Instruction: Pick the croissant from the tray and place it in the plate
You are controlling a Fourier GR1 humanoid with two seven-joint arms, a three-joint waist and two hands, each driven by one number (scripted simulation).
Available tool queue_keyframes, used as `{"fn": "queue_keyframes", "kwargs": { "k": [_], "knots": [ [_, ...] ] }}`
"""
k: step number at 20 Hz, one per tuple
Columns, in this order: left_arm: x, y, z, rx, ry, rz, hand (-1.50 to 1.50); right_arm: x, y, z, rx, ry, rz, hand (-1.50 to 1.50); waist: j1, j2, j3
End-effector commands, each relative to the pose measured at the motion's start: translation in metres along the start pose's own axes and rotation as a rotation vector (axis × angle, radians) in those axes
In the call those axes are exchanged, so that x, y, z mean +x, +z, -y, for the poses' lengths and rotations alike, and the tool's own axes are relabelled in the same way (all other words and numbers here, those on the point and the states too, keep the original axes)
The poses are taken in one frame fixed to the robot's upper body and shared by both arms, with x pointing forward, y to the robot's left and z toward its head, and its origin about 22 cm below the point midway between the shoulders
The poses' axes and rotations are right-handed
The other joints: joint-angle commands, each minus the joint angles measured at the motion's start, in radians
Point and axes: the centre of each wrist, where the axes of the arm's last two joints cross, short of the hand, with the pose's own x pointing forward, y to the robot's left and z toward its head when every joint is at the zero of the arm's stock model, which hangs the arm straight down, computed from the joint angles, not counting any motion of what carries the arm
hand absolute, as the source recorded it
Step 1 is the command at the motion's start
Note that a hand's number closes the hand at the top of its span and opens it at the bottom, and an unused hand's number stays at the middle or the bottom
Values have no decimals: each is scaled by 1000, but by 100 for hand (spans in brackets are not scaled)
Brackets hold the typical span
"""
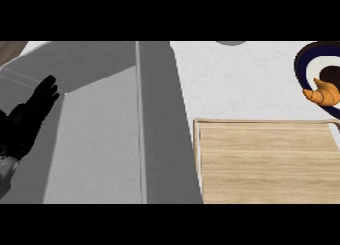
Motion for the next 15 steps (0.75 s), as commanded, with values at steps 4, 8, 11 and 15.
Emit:
{"fn": "queue_keyframes", "kwargs": {
  "k": [4, 8, 11, 15],
  "knots": [
    [-15, -1, 26, -10, 105, -28, 0, 7, 15, 16, 51, -22, 53, -150, -2, 18, -20],
    [-20, 5, 30, -8, 103, -37, 0, -6, 35, 24, 41, 11, 41, -150, -6, 21, -17],
    [-9, -4, 27, -12, 103, -15, 0, -10, 26, 15, 41, 28, 34, -150, -2, 24, -18],
    [-17, 4, 27, -17, 109, -37, 0, -5, 39, 27, 26, 50, 3, -150, 5, 20, -18]
  ]
}}
